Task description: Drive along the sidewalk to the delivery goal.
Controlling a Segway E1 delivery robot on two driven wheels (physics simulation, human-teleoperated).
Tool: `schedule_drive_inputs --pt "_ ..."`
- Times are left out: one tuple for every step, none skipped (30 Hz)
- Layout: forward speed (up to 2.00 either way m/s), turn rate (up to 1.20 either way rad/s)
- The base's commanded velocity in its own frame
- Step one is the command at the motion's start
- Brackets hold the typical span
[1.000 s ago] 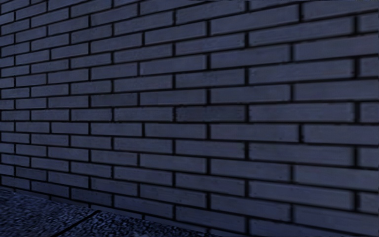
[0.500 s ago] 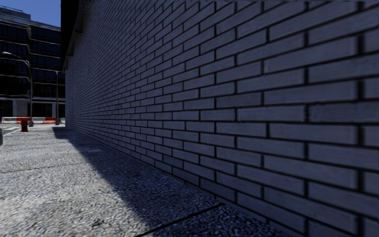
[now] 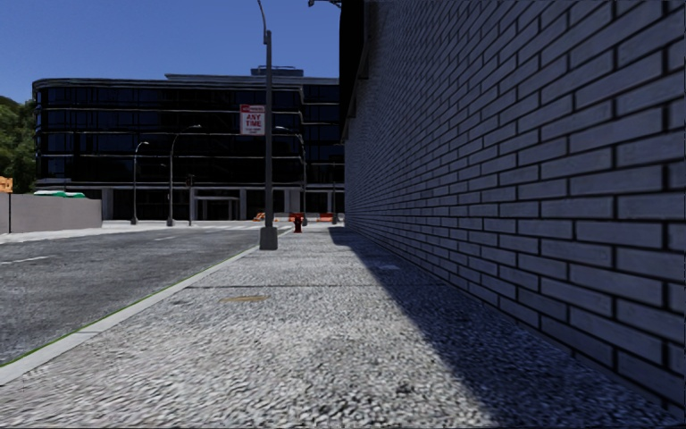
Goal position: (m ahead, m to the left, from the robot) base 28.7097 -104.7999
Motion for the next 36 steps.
schedule_drive_inputs --pt "0.0 0.0" --pt "0.0 0.0" --pt "0.0 0.0" --pt "0.2 0.0" --pt "0.62 0.0" --pt "1.05 0.0" --pt "1.05 0.0" --pt "1.3 0.0" --pt "1.41 0.0" --pt "1.45 0.0" --pt "1.45 0.0" --pt "1.46 0.0" --pt "1.46 0.0" --pt "1.46 0.0" --pt "1.46 0.0" --pt "1.46 -0.28" --pt "1.46 -0.71" --pt "1.46 -0.71" --pt "1.46 -0.99" --pt "1.46 -1.2" --pt "1.46 -1.2" --pt "1.46 -1.2" --pt "1.48 0.0" --pt "1.48 0.0" --pt "1.5 0.0" --pt "1.5 0.0" --pt "1.5 0.0" --pt "1.5 0.0" --pt "1.5 0.0" --pt "1.5 0.0" --pt "1.5 0.0" --pt "1.5 0.0" --pt "1.5 0.0" --pt "1.5 0.0" --pt "1.5 0.0" --pt "1.5 0.0"
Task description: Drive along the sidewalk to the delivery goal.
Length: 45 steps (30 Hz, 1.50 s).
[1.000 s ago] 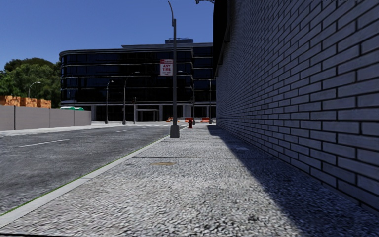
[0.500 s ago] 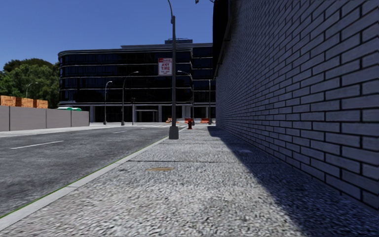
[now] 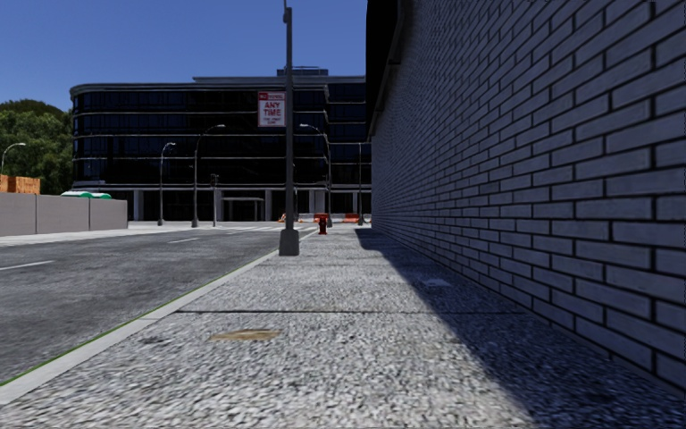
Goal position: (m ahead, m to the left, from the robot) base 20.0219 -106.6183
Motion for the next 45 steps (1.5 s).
schedule_drive_inputs --pt "1.5 0.0" --pt "1.5 0.0" --pt "1.5 0.0" --pt "1.5 0.0" --pt "1.5 0.0" --pt "1.5 0.0" --pt "1.5 0.0" --pt "1.5 0.0" --pt "1.5 0.0" --pt "1.5 0.0" --pt "1.5 -0.1" --pt "1.5 -0.4" --pt "1.5 -0.69" --pt "1.5 -0.82" --pt "1.5 -0.85" --pt "1.5 -0.85" --pt "1.5 -0.41" --pt "1.5 0.0" --pt "1.5 0.0" --pt "1.5 0.0" --pt "1.5 0.0" --pt "1.5 0.0" --pt "1.5 0.0" --pt "1.5 0.0" --pt "1.5 0.0" --pt "1.5 0.0" --pt "1.5 0.0" --pt "1.5 0.0" --pt "1.5 0.0" --pt "1.5 0.0" --pt "1.5 0.0" --pt "1.5 0.0" --pt "1.5 0.0" --pt "1.5 0.0" --pt "1.5 0.0" --pt "1.5 -0.02" --pt "1.5 -0.56" --pt "1.5 -0.56" --pt "1.5 -1.04" --pt "1.51 -1.15" --pt "1.51 -0.87" --pt "1.51 -0.03" --pt "1.51 -0.03" --pt "1.51 0.0" --pt "1.51 0.0"
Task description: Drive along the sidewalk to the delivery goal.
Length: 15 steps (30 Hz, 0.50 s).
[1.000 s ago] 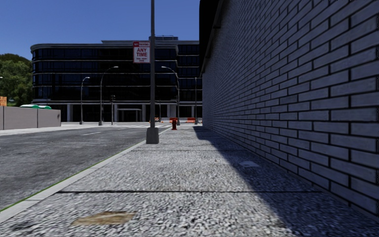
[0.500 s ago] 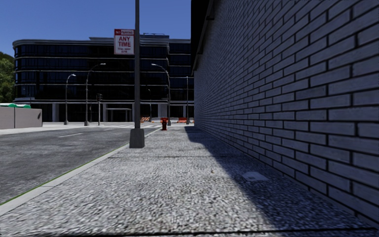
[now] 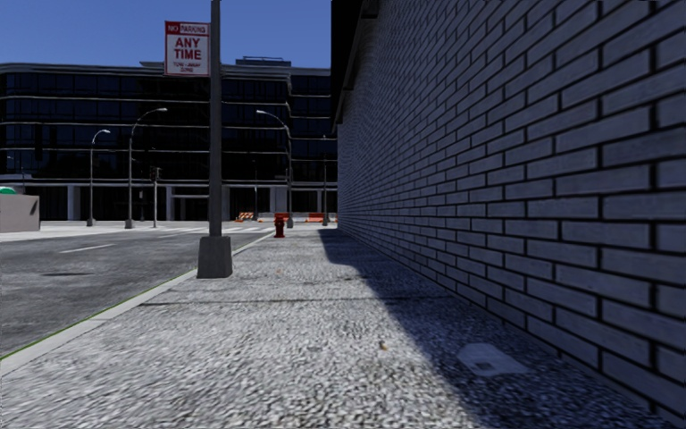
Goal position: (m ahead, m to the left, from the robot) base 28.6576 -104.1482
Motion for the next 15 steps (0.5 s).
schedule_drive_inputs --pt "1.51 0.0" --pt "1.51 0.0" --pt "1.51 0.0" --pt "1.51 0.0" --pt "1.52 0.0" --pt "1.59 0.0" --pt "1.73 0.0" --pt "1.73 0.0" --pt "2.0 0.0" --pt "2.0 0.0" --pt "2.0 0.0" --pt "2.0 0.0" --pt "2.0 0.0" --pt "2.0 0.0" --pt "2.0 0.0"
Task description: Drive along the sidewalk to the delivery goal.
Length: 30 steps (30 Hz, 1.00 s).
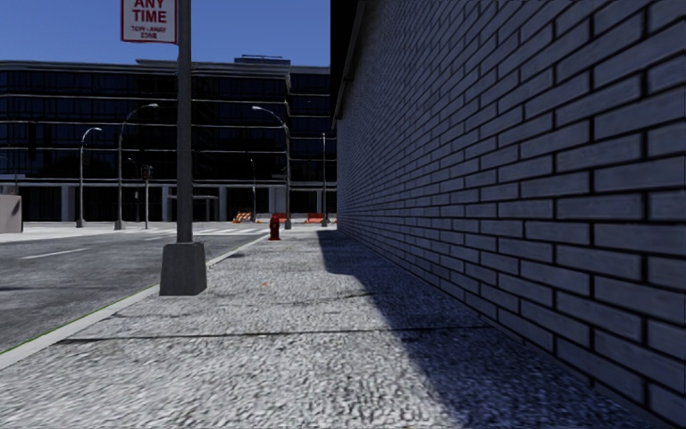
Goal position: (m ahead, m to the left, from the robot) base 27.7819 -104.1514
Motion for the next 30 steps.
schedule_drive_inputs --pt "2.0 0.0" --pt "2.0 0.0" --pt "2.0 0.0" --pt "2.0 0.0" --pt "2.0 0.0" --pt "2.0 0.0" --pt "2.0 0.0" --pt "2.0 0.0" --pt "2.0 0.0" --pt "2.0 0.0" --pt "2.0 0.0" --pt "2.0 0.0" --pt "2.0 0.0" --pt "2.0 0.0" --pt "2.0 0.29" --pt "2.0 0.52" --pt "2.0 0.68" --pt "2.0 0.68" --pt "2.0 0.64" --pt "2.0 0.0" --pt "2.0 0.0" --pt "2.0 0.0" --pt "2.0 0.0" --pt "2.0 0.0" --pt "2.0 0.0" --pt "2.0 0.0" --pt "2.0 0.0" --pt "2.0 0.0" --pt "2.0 0.0" --pt "2.0 0.0"
